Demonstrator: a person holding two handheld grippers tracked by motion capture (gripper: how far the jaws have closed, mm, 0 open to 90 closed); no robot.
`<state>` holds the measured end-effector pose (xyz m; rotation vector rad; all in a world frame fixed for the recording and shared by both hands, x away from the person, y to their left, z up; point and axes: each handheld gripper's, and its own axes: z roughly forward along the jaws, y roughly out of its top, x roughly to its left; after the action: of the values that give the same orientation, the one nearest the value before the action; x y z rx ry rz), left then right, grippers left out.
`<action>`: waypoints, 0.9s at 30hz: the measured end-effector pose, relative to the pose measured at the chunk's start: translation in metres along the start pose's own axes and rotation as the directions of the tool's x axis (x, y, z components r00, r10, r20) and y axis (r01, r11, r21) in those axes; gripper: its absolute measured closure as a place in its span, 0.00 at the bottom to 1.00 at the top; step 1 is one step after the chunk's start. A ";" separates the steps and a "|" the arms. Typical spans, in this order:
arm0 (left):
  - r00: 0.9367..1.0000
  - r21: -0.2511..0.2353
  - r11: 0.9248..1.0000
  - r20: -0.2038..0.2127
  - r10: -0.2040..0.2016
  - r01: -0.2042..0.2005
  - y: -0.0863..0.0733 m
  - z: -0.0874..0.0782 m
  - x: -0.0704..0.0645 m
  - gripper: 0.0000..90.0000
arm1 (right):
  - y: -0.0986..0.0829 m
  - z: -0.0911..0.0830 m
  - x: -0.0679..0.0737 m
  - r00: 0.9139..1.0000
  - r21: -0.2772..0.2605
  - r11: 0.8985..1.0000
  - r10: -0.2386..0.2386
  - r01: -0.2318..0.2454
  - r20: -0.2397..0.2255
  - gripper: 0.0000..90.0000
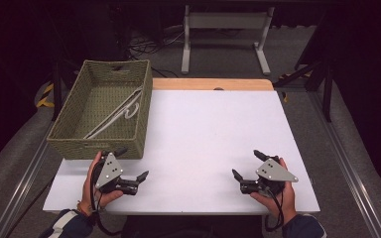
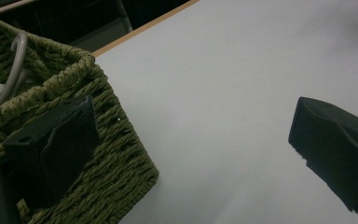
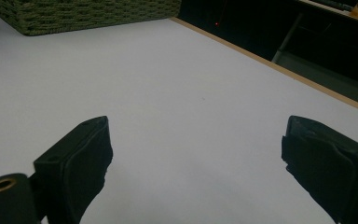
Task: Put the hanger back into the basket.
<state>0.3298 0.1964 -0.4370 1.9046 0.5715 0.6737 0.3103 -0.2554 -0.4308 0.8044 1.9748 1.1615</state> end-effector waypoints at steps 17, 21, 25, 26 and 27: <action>1.000 0.003 1.000 0.011 -0.001 0.001 -0.001 0.000 -0.001 0.03 | 0.002 -0.002 0.000 1.000 -0.013 1.000 0.002 -0.002 0.003 0.10; 1.000 0.015 1.000 0.015 -0.002 0.002 -0.002 0.002 -0.001 0.03 | 0.002 -0.002 0.000 1.000 -0.008 1.000 0.003 -0.003 0.003 0.10; 1.000 0.012 1.000 0.017 -0.005 0.005 -0.002 0.001 -0.001 0.03 | 0.002 -0.002 0.000 1.000 -0.007 1.000 0.002 -0.002 0.001 0.10; 1.000 0.011 1.000 0.014 0.004 -0.004 -0.002 0.001 -0.001 0.03 | 0.002 -0.002 0.001 1.000 -0.007 1.000 0.000 0.000 0.003 0.10; 1.000 0.008 1.000 0.012 0.001 -0.001 -0.002 0.000 -0.001 0.03 | 0.002 -0.002 0.001 1.000 -0.007 1.000 -0.003 0.003 0.001 0.10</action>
<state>0.3292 0.1962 -0.4389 1.9154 0.5659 0.6610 0.3088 -0.2550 -0.4281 0.7986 1.9691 1.1654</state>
